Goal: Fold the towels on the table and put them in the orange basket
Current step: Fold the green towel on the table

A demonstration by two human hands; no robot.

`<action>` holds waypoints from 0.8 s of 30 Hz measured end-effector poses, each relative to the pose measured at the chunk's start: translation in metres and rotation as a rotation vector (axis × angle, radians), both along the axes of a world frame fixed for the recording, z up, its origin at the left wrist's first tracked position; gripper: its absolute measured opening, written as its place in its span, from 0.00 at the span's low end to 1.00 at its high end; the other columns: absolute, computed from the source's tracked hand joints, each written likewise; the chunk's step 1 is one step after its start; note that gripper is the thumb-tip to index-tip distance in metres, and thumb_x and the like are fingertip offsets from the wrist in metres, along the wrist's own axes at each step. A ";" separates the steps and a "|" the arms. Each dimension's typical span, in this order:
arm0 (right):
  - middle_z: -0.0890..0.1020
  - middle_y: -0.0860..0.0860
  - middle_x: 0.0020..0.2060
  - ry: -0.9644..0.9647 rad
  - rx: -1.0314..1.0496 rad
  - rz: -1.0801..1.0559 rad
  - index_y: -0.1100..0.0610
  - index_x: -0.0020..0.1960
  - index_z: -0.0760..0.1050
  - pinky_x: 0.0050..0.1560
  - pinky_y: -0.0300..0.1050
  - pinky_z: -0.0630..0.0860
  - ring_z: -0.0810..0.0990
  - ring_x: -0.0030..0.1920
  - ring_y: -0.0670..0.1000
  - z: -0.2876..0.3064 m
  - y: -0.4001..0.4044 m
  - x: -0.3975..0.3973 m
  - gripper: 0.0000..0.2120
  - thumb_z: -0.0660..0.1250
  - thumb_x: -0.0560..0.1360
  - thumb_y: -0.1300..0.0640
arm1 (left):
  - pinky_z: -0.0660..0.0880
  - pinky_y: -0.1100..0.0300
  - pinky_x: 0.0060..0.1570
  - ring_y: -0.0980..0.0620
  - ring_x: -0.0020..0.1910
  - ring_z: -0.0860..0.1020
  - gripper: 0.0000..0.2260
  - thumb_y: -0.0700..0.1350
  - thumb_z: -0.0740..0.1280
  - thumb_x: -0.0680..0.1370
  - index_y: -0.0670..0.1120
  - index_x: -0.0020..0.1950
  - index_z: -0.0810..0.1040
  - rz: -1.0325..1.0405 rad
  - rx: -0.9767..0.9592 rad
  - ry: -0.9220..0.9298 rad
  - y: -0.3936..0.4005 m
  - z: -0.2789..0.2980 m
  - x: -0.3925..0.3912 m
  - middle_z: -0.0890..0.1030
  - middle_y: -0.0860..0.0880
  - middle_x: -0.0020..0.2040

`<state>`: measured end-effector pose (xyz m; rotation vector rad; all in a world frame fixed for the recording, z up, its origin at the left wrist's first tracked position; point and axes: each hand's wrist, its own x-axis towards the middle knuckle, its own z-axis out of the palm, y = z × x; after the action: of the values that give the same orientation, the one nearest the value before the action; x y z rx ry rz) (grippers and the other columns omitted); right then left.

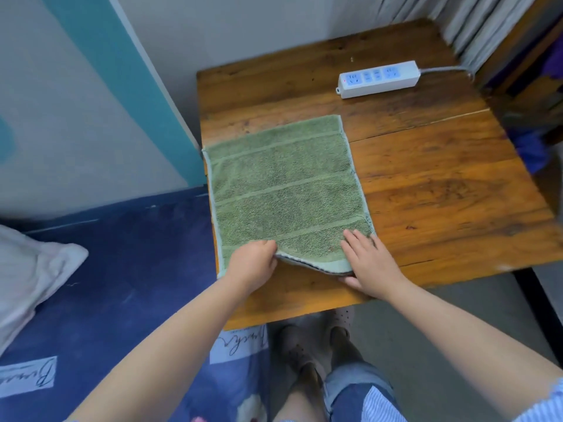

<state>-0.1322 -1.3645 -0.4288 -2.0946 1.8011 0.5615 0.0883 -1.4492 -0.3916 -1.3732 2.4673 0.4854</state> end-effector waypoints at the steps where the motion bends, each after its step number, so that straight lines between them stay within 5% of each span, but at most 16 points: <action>1: 0.48 0.57 0.75 -0.007 -0.001 -0.020 0.61 0.74 0.46 0.73 0.54 0.49 0.49 0.75 0.55 0.001 0.001 0.002 0.39 0.59 0.74 0.42 | 0.71 0.56 0.42 0.44 0.52 0.76 0.09 0.43 0.56 0.78 0.42 0.53 0.72 0.000 -0.008 0.023 -0.005 0.005 0.001 0.78 0.43 0.52; 4: 0.57 0.57 0.74 -0.102 -0.075 -0.129 0.62 0.73 0.50 0.71 0.49 0.56 0.58 0.73 0.54 0.008 -0.001 0.001 0.32 0.60 0.75 0.57 | 0.73 0.54 0.43 0.43 0.49 0.77 0.06 0.42 0.57 0.78 0.43 0.49 0.72 -0.057 0.013 0.052 -0.021 0.017 0.003 0.79 0.43 0.49; 6: 0.69 0.59 0.67 -0.197 -0.158 -0.190 0.63 0.69 0.63 0.62 0.47 0.66 0.69 0.66 0.56 0.017 -0.009 -0.003 0.25 0.57 0.72 0.67 | 0.71 0.54 0.41 0.43 0.49 0.76 0.07 0.42 0.57 0.78 0.43 0.53 0.73 -0.096 0.046 0.028 -0.030 0.023 0.006 0.79 0.43 0.50; 8: 0.77 0.61 0.56 -0.221 -0.200 -0.214 0.64 0.59 0.72 0.48 0.48 0.70 0.75 0.58 0.58 0.029 -0.022 -0.010 0.18 0.57 0.70 0.69 | 0.68 0.56 0.39 0.42 0.51 0.76 0.10 0.40 0.58 0.77 0.44 0.57 0.71 -0.084 0.062 -0.073 -0.040 0.027 0.014 0.78 0.44 0.52; 11: 0.78 0.57 0.51 -0.133 -0.150 -0.239 0.61 0.49 0.72 0.38 0.44 0.64 0.76 0.52 0.58 0.052 -0.040 -0.022 0.09 0.57 0.71 0.65 | 0.69 0.55 0.38 0.43 0.49 0.75 0.11 0.37 0.59 0.75 0.45 0.56 0.71 -0.035 0.040 -0.221 -0.046 0.026 0.032 0.78 0.45 0.51; 16: 0.78 0.56 0.41 -0.058 0.017 -0.066 0.59 0.43 0.68 0.36 0.45 0.65 0.77 0.47 0.59 0.084 -0.065 -0.033 0.03 0.56 0.73 0.63 | 0.69 0.55 0.43 0.43 0.48 0.75 0.08 0.42 0.59 0.79 0.40 0.54 0.74 0.342 0.067 0.241 -0.057 0.031 0.050 0.78 0.43 0.48; 20: 0.68 0.51 0.29 -0.125 0.241 -0.196 0.55 0.31 0.61 0.27 0.42 0.59 0.69 0.34 0.54 0.101 -0.082 -0.032 0.13 0.55 0.72 0.65 | 0.67 0.59 0.38 0.48 0.42 0.71 0.04 0.41 0.62 0.78 0.43 0.45 0.75 0.426 0.354 0.480 -0.062 0.040 0.064 0.74 0.46 0.41; 24: 0.71 0.52 0.33 -0.234 0.583 -0.390 0.59 0.38 0.69 0.33 0.43 0.62 0.68 0.35 0.52 0.098 -0.081 -0.022 0.04 0.57 0.64 0.64 | 0.66 0.58 0.44 0.51 0.41 0.70 0.06 0.41 0.61 0.79 0.45 0.43 0.74 0.395 0.854 0.335 -0.052 0.037 0.080 0.73 0.47 0.42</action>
<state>-0.1544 -1.4451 -0.3304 -1.3251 1.6027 0.6089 0.1687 -1.5013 -0.3541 -1.4252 1.7628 1.7237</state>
